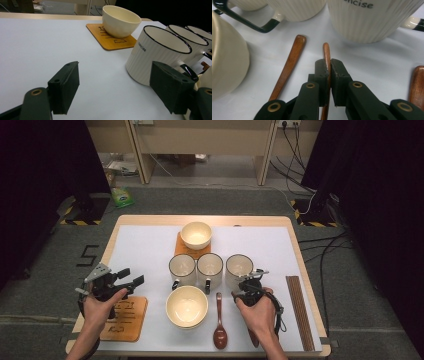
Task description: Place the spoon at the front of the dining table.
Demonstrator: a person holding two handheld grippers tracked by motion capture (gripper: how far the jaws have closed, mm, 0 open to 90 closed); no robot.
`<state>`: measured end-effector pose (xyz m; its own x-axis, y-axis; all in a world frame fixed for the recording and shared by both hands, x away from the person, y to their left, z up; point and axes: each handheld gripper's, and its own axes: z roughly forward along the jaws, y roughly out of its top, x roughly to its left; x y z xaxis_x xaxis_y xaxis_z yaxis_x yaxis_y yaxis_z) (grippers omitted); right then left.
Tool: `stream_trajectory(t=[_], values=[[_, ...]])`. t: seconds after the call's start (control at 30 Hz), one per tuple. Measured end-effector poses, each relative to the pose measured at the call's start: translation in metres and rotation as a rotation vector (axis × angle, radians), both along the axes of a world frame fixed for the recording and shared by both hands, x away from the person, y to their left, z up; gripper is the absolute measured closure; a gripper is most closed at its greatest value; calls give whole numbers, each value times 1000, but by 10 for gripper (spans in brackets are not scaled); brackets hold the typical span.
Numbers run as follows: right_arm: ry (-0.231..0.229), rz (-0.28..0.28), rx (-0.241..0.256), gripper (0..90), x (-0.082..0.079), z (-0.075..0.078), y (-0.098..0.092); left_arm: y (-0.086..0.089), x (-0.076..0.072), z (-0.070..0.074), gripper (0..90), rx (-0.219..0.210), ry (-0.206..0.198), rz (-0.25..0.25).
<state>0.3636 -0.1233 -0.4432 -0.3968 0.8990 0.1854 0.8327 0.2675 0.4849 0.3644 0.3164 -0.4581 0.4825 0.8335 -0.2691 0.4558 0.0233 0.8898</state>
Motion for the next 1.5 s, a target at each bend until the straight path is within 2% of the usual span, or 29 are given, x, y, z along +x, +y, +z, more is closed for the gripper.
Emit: stream_trajectory(t=[1.1, 1.5], values=[[23, 35, 11, 842, -5, 18, 8, -1, 0, -3, 233, -1, 9, -3], [11, 47, 12, 842, -6, 26, 9, -1, 0, -3, 233, -4, 10, -1]])
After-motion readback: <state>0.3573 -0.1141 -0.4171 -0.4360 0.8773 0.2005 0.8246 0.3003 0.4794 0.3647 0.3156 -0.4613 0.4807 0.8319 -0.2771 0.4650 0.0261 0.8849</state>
